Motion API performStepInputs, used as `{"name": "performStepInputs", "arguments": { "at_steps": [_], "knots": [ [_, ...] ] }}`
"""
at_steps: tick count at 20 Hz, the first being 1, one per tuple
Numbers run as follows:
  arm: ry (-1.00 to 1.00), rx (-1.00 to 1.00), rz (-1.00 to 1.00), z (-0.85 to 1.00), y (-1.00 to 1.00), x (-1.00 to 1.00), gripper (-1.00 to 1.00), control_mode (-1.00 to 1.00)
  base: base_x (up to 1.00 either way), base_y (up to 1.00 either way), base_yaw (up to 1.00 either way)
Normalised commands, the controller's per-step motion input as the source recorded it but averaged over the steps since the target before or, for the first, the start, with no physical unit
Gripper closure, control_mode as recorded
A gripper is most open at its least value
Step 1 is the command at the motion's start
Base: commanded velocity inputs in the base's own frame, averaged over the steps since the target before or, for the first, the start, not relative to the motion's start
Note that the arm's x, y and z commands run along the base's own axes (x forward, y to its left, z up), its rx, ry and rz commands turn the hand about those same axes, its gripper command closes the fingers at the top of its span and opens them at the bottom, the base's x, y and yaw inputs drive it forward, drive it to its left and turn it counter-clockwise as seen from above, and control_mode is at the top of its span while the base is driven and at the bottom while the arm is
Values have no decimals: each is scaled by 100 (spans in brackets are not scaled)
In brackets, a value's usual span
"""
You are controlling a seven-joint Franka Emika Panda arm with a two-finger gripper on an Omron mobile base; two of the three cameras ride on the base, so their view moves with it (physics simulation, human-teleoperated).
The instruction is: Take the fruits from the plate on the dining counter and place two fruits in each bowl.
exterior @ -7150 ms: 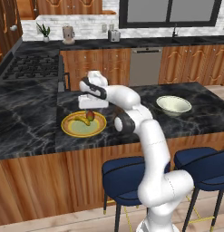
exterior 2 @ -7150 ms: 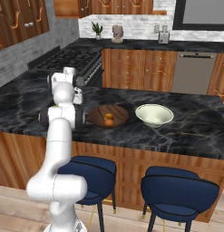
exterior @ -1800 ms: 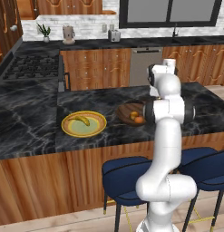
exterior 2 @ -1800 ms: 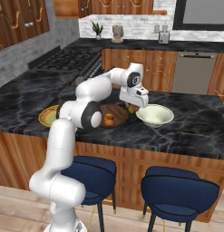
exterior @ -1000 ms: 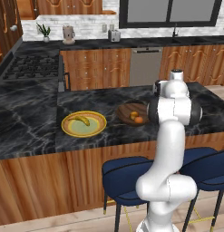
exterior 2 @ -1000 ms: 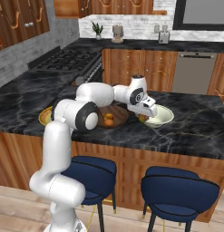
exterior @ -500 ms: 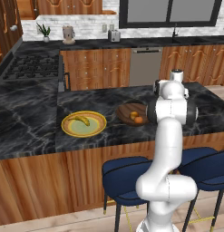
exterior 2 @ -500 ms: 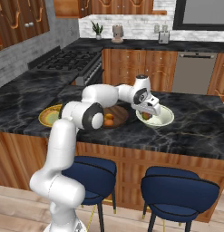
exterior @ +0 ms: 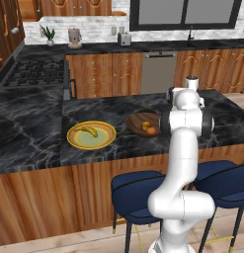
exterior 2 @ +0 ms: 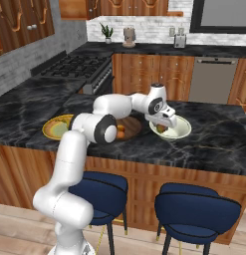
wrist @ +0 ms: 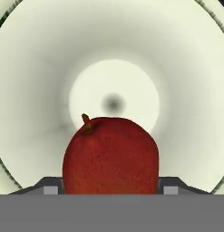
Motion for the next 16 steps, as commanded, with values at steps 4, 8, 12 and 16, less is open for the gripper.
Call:
{"name": "performStepInputs", "arguments": {
  "at_steps": [4, 8, 12, 16],
  "knots": [
    [0, 0, 0, 0, 0, 6, -100, -100, 0, 0, 0],
    [0, 0, 0, 0, 0, 10, -100, -100, 0, 0, 0],
    [0, 0, 0, 31, 6, -35, -100, -100, 0, 0, 0],
    [13, 1, 11, 61, 43, -50, -100, -100, 0, 0, 0]
  ]
}}
